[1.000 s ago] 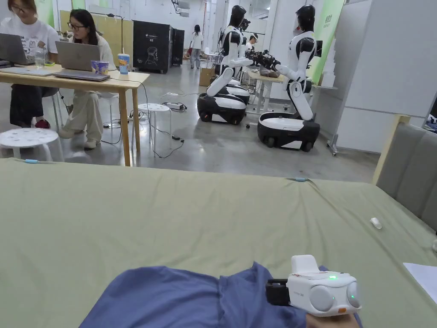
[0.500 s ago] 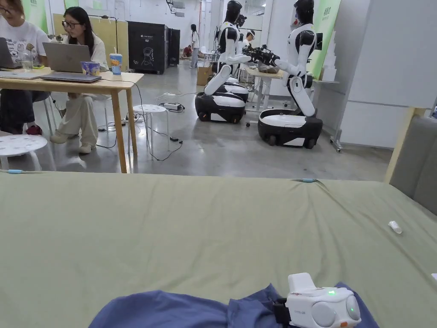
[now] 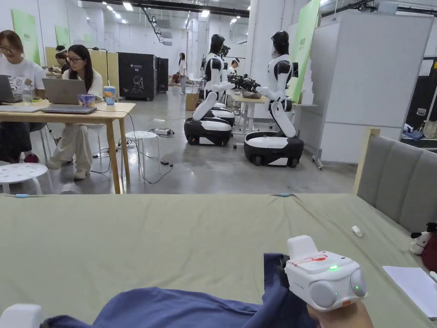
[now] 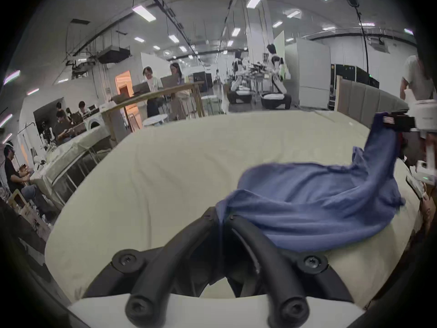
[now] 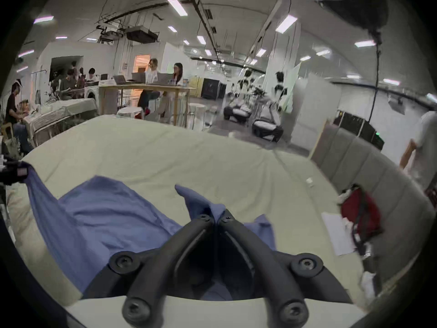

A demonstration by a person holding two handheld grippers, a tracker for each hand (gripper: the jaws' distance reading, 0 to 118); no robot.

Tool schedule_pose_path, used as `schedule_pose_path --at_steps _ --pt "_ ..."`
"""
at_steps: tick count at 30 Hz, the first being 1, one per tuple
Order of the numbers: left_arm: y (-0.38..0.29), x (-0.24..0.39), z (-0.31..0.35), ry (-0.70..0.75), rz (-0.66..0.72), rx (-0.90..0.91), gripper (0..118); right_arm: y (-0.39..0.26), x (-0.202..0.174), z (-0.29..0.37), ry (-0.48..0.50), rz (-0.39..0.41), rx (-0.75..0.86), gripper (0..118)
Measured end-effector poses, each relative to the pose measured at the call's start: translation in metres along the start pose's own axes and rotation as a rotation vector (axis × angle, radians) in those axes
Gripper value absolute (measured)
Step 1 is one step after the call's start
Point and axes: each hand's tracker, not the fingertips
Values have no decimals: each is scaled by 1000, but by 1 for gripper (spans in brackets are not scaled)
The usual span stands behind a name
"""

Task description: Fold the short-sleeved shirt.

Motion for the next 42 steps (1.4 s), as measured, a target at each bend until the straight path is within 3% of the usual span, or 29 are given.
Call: schedule_pose_path --at_steps 8,13,20,30,37,42 --pt "101 4 20 54 -34 108 1 76 38 80 -169 -63 159 1" --pt "165 1 31 130 -69 161 0 130 69 95 -249 -15 243 1" --pt "242 -12 42 182 -47 236 0 215 101 105 -272 -22 357 1" --pt "335 -36 35 295 -33 336 0 318 113 87 -285 -10 512 1" --pt "365 -49 35 323 -10 389 0 361 121 76 -253 -79 575 1" --pt "366 -50 22 332 -10 390 0 361 114 69 -258 -63 588 1"
